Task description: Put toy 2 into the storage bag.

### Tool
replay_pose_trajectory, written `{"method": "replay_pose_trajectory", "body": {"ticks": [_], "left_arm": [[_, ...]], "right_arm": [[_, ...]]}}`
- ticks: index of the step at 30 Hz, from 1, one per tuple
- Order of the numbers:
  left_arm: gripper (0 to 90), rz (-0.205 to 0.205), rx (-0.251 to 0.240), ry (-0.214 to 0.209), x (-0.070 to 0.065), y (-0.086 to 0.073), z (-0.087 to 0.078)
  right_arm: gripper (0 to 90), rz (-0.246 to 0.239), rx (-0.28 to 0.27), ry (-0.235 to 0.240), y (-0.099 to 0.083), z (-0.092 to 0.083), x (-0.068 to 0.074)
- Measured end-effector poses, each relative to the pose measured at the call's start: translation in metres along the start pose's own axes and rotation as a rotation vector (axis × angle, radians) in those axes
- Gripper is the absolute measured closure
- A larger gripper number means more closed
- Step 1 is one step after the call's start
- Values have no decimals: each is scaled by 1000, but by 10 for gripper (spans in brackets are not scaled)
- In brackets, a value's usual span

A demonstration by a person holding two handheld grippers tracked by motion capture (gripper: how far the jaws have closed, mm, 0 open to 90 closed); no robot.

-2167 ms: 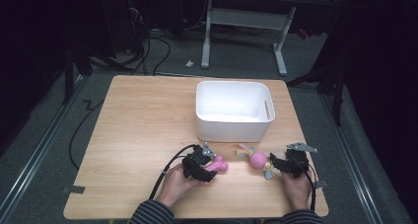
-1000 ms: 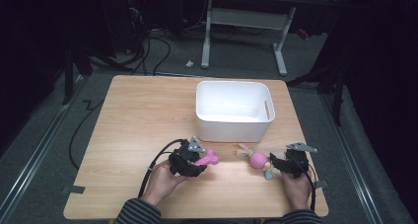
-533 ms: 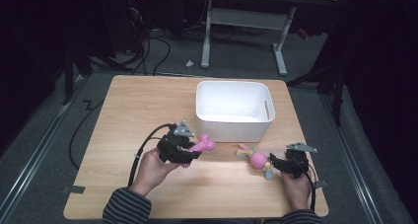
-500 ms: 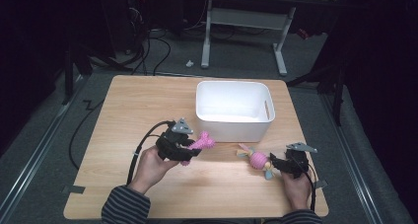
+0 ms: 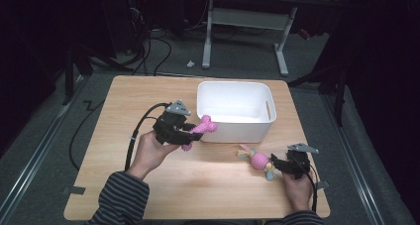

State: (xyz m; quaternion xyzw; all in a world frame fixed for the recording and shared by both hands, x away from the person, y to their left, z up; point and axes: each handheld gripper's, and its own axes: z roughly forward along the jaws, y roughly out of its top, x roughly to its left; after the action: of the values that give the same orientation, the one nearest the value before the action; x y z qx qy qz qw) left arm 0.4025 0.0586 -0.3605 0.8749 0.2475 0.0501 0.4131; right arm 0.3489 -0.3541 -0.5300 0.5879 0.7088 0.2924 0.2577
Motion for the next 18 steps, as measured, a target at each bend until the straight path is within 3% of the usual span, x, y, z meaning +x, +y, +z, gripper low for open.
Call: {"method": "replay_pose_trajectory", "body": {"ticks": [6, 18], "left_arm": [[594, 33, 7, 16, 3, 21, 6], [595, 18, 3, -8, 16, 50, 31]], "right_arm": [[266, 0, 0, 0, 0, 0, 0], [266, -4, -1, 3, 0, 0, 0]]}}
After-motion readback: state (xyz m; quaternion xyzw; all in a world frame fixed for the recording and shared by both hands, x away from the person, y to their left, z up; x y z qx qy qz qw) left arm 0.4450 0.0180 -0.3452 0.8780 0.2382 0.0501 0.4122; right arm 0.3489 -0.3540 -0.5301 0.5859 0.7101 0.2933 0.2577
